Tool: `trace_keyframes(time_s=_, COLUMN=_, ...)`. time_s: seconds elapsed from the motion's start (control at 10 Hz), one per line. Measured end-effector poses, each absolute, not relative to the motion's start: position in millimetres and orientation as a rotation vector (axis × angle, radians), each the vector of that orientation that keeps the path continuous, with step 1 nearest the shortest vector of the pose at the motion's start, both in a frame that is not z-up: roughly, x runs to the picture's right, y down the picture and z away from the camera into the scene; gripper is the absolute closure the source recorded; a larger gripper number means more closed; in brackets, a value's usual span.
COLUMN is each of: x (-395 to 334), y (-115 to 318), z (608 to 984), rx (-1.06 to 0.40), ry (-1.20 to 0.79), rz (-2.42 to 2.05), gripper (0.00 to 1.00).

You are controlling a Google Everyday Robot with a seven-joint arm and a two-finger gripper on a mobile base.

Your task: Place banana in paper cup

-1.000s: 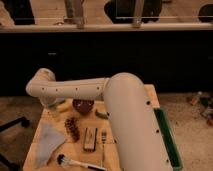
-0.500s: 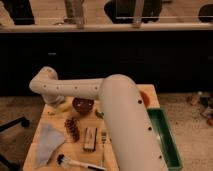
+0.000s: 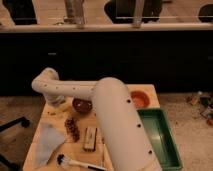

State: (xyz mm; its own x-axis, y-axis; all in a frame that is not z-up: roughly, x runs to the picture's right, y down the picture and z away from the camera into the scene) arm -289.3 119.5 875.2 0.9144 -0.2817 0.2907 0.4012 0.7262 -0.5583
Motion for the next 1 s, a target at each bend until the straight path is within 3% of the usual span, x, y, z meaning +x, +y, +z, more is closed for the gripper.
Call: trace_keyframes(time_s=1.0, x=-295.9, y=138.7, z=901.7, rx=-0.747, ry=-0.173, rz=-0.404, gripper=0.2)
